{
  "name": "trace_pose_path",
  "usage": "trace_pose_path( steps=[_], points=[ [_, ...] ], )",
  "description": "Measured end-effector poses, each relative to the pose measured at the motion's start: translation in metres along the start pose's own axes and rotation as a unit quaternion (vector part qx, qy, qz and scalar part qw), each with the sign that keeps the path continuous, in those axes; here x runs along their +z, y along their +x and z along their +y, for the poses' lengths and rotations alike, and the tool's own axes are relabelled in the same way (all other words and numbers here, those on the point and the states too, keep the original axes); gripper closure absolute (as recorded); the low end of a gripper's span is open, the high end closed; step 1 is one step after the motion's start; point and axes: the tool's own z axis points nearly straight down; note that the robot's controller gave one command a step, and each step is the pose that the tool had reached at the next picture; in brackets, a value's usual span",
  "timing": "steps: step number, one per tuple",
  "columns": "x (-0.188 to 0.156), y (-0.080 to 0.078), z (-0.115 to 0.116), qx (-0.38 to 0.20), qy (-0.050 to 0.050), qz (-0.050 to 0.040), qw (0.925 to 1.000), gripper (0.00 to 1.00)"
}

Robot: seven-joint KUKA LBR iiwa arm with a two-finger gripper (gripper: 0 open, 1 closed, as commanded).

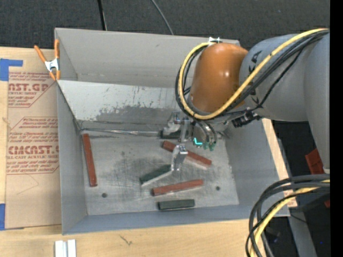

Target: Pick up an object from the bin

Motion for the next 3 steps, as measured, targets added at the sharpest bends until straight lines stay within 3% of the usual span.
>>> trace_pose_path(
  steps=[1,2,3],
  points=[
    [-0.004,-0.002,0.0,0.0,0.0,-0.0039,1.0,0.0],
    [0.056,0.04,0.0,-0.049,0.001,-0.005,0.9988,0.0],
    [0.051,0.056,0.001,-0.084,0.001,-0.0009,0.9965,0.0]
  ],
)
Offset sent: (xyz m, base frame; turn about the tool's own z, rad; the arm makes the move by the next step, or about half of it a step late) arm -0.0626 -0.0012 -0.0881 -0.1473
